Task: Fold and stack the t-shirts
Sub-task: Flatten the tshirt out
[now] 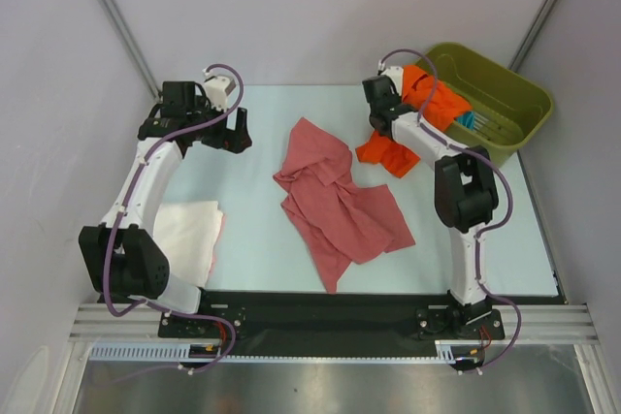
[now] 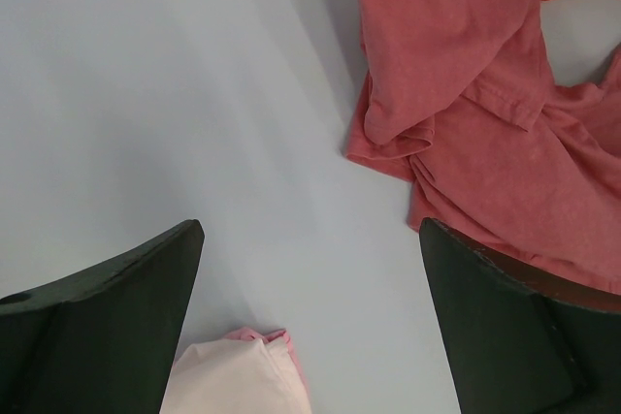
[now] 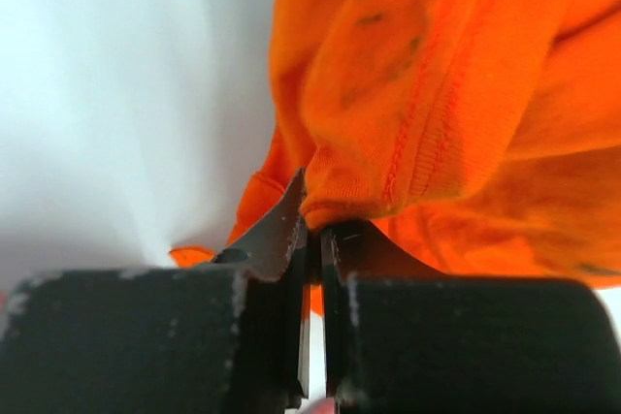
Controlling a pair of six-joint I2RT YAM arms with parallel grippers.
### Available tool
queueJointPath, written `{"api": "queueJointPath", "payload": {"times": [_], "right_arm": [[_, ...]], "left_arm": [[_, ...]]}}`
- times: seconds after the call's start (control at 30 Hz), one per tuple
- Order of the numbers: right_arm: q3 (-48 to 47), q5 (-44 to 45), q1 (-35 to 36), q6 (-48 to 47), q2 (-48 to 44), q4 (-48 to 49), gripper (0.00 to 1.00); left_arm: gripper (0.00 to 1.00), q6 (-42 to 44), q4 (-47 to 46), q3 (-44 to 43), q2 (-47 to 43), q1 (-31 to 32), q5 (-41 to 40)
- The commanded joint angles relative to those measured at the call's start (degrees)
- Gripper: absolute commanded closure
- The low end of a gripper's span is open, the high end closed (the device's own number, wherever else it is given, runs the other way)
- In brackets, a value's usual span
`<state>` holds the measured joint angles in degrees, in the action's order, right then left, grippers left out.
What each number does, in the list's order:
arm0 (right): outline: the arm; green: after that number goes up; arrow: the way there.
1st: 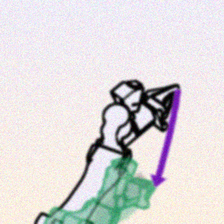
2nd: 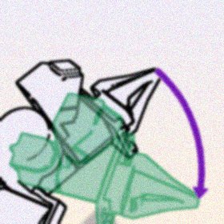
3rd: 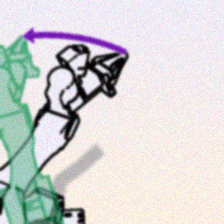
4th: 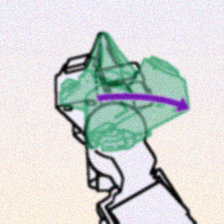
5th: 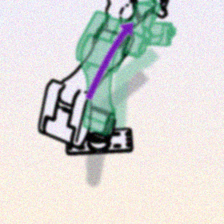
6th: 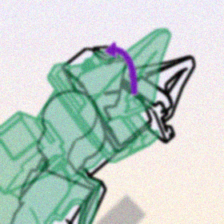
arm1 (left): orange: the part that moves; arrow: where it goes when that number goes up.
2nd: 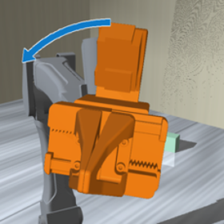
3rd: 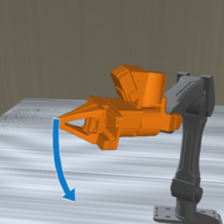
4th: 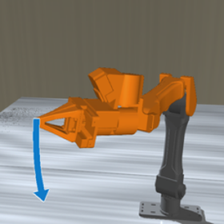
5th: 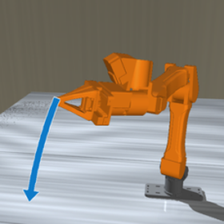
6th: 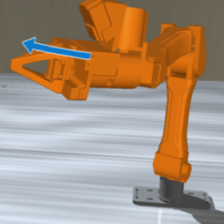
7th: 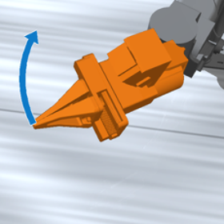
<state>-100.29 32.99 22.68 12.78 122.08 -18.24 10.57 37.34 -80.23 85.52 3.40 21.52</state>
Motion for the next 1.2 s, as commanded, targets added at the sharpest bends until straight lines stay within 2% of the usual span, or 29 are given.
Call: {"api": "queueJointPath", "payload": {"times": [0.0,0.1,0.13,0.23,0.27,0.4,0.5,0.6,0.63,0.67,0.7,0.77,0.8,0.83,0.9,1.0,1.17], "right_arm": [[-2.72,-1.52,-1.23,-1.17,-9.29,3.82,1.0],[-4.29,-11.17,-7.28,0.92,-17.03,4.7,1.0],[-5.0,-16.85,-9.73,3.2,-18.53,5.14,1.0],[-8.68,-26.01,-19.22,6.64,-22.41,5.49,1.0],[-9.3,-27.35,-23.86,7.17,-23.02,5.41,1.0],[-10.54,-29.3,-32.49,8.41,-24.17,6.11,1.0],[-10.71,-29.04,-38.12,9.2,-21.98,4.71,1.0],[-12.29,-31.49,-39.99,7.1,-18.55,0.32,1.0],[-13.17,-34.02,-40.08,5.78,-17.42,-2.56,0.9],[-13.7,-35.27,-39.99,4.64,-16.97,-4.07,0.74],[-14.49,-36.06,-39.82,2.71,-16.53,-8.61,0.37],[-19.75,-30.91,-38.42,1.21,-14.95,-15.13,0.15],[-21.16,-28.27,-37.71,-2.02,-14.86,-20.55,0.01],[-22.57,-22.16,-35.53,-3.53,-14.94,-22.35,0.0],[-23.11,-15.63,-33.32,-6.35,-16.96,-25.08,0.0],[-18.91,-13.75,-28.75,-7.59,-22.83,-26.49,0.0],[1.73,-15.93,-18.04,-2.16,-35.66,-23.69,0.01]], "left_arm": [[0.0,-0.37,-1.48,0.16,-2.37,-0.5,1.95],[0.0,-0.28,-1.75,0.16,-2.02,-0.59,2.12],[0.0,-0.2,-1.83,0.16,-1.93,-0.59,2.47],[0.0,-0.28,-2.18,-0.02,-1.67,-0.59,2.83],[0.0,-0.37,-2.19,-0.02,-1.67,-0.59,3.0],[0.01,-0.55,-2.36,-0.28,-1.4,-0.59,3.71],[0.01,-0.55,-2.54,-0.28,-1.23,-0.5,4.41],[0.07,0.07,-2.54,-0.19,-0.61,-0.32,4.94],[0.09,0.59,-2.45,-0.19,-0.35,-0.15,5.11],[0.12,0.94,-2.45,-0.19,0.43,0.2,5.37],[0.14,1.38,-2.36,-0.19,0.88,0.55,5.38],[0.16,3.57,-1.75,-0.28,3.06,1.78,3.98],[0.16,4.63,-1.22,-0.89,3.95,3.61,3.01],[0.16,7.07,0.43,-1.25,5.09,4.68,0.57],[0.18,10.07,2.29,-2.47,8.33,8.54,-2.17],[0.19,15.17,1.69,-2.22,11.15,14.16,-8.32],[0.17,19.49,-0.87,-4.76,14.32,24.87,-7.73]]}}
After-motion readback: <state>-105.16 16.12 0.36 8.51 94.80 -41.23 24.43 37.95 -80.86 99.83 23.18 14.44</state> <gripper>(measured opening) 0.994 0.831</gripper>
